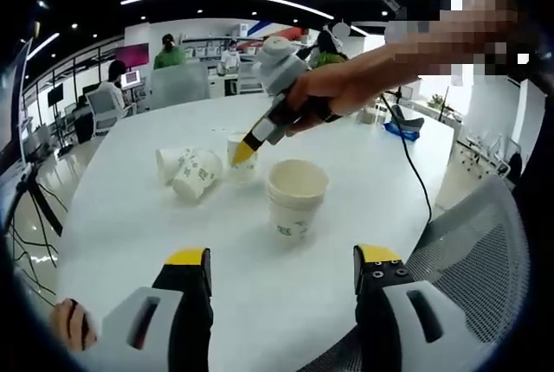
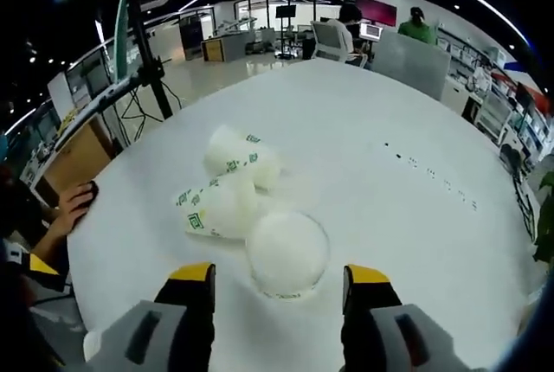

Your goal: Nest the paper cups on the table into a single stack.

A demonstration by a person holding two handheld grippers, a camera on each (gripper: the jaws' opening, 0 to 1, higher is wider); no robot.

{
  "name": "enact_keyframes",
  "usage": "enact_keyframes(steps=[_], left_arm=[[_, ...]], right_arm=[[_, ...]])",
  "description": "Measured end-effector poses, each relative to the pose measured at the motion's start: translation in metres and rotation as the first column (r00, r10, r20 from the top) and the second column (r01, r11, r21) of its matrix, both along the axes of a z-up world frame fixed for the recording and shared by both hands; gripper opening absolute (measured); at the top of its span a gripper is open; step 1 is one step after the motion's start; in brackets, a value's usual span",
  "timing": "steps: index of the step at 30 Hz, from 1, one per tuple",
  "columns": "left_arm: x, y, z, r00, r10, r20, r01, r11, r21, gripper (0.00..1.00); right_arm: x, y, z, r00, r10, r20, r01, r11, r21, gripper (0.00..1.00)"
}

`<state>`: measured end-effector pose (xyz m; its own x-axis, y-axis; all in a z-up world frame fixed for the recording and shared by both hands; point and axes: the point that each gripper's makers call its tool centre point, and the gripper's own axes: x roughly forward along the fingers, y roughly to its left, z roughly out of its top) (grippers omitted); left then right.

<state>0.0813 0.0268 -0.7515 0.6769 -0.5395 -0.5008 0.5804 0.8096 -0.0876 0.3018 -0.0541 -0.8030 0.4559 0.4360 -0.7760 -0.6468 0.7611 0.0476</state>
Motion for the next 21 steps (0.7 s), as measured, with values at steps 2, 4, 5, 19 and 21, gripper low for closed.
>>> enact_keyframes(steps=[2, 4, 5, 19, 21], left_arm=[[0.000, 0.000, 0.000, 1.000, 0.002, -0.001, -0.002, 1.000, 0.000, 0.65], [0.000, 0.001, 0.000, 1.000, 0.005, -0.002, -0.005, 1.000, -0.001, 0.65], [0.000, 0.001, 0.000, 1.000, 0.006, -0.003, -0.006, 1.000, 0.000, 0.65], [0.001, 0.003, -0.001, 1.000, 0.020, -0.008, -0.020, 1.000, -0.001, 0.65], [0.001, 0.003, -0.001, 1.000, 0.021, -0.008, -0.021, 1.000, -0.001, 0.65]], right_arm=[[0.001, 0.001, -0.003, 1.000, 0.001, -0.004, -0.001, 1.000, -0.003, 0.57], [0.000, 0.001, -0.003, 1.000, -0.002, -0.003, 0.002, 1.000, -0.001, 0.55], [0.001, 0.002, -0.003, 1.000, -0.003, -0.004, 0.003, 1.000, 0.001, 0.54], [0.009, 0.001, -0.010, 1.000, -0.010, 0.002, 0.010, 1.000, 0.006, 0.37], [0.008, 0.001, -0.008, 1.000, -0.007, 0.004, 0.007, 1.000, 0.006, 0.36]])
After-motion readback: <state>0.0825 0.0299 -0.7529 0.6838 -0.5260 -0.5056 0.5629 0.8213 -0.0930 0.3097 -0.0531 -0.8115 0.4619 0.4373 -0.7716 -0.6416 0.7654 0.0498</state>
